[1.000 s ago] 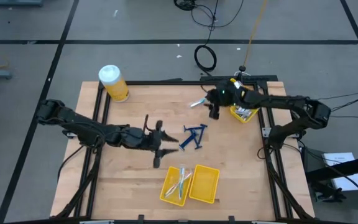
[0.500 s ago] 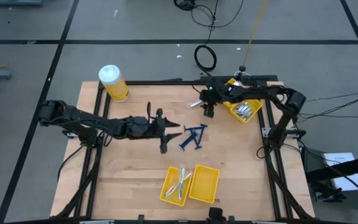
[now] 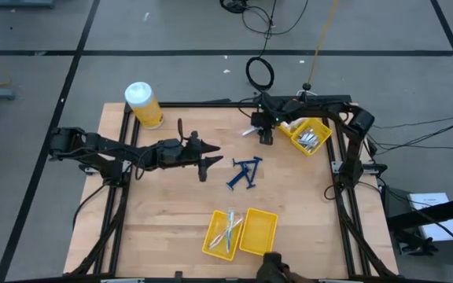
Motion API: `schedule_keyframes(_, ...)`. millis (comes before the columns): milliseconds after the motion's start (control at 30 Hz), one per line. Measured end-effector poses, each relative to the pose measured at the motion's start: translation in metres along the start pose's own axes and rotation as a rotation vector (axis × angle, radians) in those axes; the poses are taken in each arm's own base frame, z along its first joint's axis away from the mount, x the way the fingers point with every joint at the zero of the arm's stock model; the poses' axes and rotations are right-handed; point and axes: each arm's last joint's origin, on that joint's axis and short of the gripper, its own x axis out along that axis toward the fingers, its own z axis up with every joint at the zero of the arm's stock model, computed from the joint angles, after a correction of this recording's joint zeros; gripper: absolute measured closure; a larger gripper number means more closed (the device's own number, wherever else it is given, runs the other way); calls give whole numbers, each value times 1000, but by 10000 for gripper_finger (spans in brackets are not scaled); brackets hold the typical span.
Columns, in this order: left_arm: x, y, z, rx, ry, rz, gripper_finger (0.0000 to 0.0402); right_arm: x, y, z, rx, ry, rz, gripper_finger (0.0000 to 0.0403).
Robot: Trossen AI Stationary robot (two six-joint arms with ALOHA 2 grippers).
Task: Pick & Place Travel size toiletries
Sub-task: Put the white and blue toothbrush into the bottom left yellow bin
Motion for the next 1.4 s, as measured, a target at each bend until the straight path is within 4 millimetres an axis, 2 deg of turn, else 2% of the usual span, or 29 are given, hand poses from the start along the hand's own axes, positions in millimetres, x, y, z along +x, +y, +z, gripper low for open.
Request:
schedule_keyframes(233, 0, 0, -2, 3, 25, 4, 238, 13, -6, -12, 43, 44, 49, 256)
schedule_keyframes(533, -1, 2, -12, -10, 118, 19, 238, 15, 8, -5, -29, 48, 70, 385)
schedule_keyframes(633, -1, 2, -11, -10, 118, 19, 238, 15, 16, 2, -67, 40, 49, 383)
schedule_keyframes(767, -1, 2, -11, -11, 118, 19, 238, 2, 26, 16, -118, -12, -4, 382)
schedule_keyframes(967, -1, 1, -12, -20, 123, 19, 238, -48, 34, 45, -145, -248, -29, 388)
schedule_keyframes(1133, -1, 1, -12, -36, 126, 20, 238, -97, 59, 59, -92, -458, 175, 388)
schedule_keyframes(1267, -2, -2, -14, -33, 142, 11, 238, -131, 100, 57, -104, -574, 394, 388)
schedule_keyframes(1400, -3, -8, -16, -25, 158, -10, 238, -147, 163, 41, -200, -685, 470, 388)
